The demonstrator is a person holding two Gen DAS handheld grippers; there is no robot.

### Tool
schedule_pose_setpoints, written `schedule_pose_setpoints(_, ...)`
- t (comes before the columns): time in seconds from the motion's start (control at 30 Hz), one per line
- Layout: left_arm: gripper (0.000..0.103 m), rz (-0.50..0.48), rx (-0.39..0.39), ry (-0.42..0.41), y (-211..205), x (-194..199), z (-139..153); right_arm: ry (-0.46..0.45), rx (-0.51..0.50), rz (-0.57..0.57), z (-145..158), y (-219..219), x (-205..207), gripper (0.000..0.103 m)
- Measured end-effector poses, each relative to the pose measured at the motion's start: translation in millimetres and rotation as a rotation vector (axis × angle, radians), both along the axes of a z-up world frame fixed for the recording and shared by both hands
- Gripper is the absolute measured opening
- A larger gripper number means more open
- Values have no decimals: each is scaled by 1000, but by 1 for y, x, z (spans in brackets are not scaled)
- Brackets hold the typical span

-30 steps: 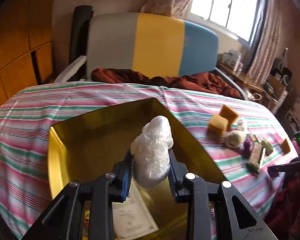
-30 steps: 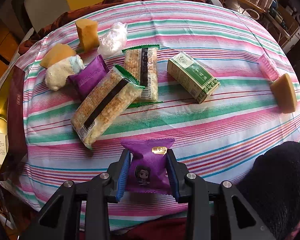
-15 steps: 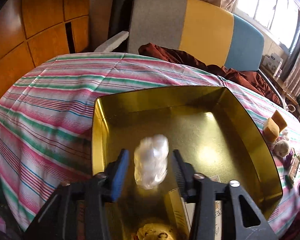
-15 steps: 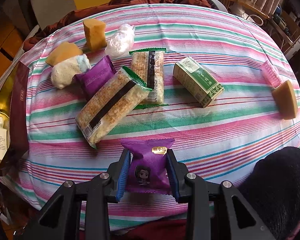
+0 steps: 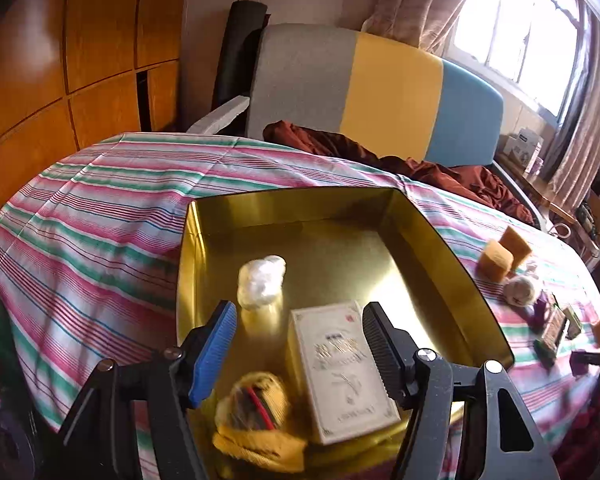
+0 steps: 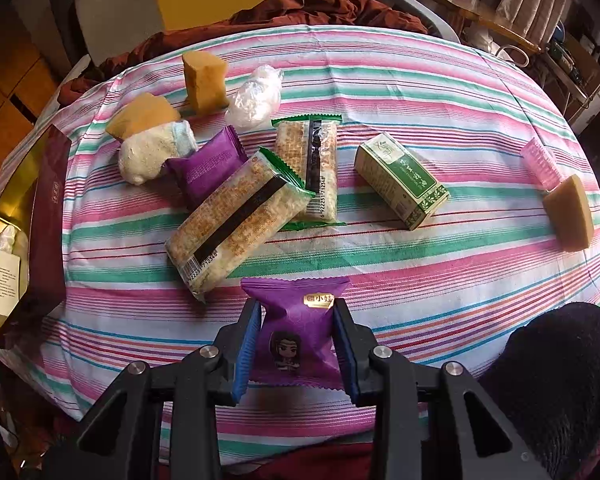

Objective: Organize objects
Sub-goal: 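Carry the purple packet to the tray and release it with the right gripper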

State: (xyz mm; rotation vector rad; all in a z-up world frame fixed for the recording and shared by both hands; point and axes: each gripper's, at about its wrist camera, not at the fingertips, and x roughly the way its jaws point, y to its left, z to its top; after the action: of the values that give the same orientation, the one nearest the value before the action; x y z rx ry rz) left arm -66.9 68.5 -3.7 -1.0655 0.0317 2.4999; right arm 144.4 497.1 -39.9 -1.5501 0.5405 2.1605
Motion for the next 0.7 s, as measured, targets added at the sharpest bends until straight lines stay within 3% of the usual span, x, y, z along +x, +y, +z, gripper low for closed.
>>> schedule_pose_setpoints(0.3, 69, -19, -3, 6, 1, 23, 5, 103, 56, 32, 22, -27, -4, 35)
schedule_pose_setpoints(0.5, 71, 7, 0, -4, -10, 27, 3, 197, 78, 153, 45, -69, -36, 35)
schedule_pose_setpoints(0.7, 71, 41, 23, -21, -25, 27, -1, 319, 15, 337, 67, -135, -86, 35)
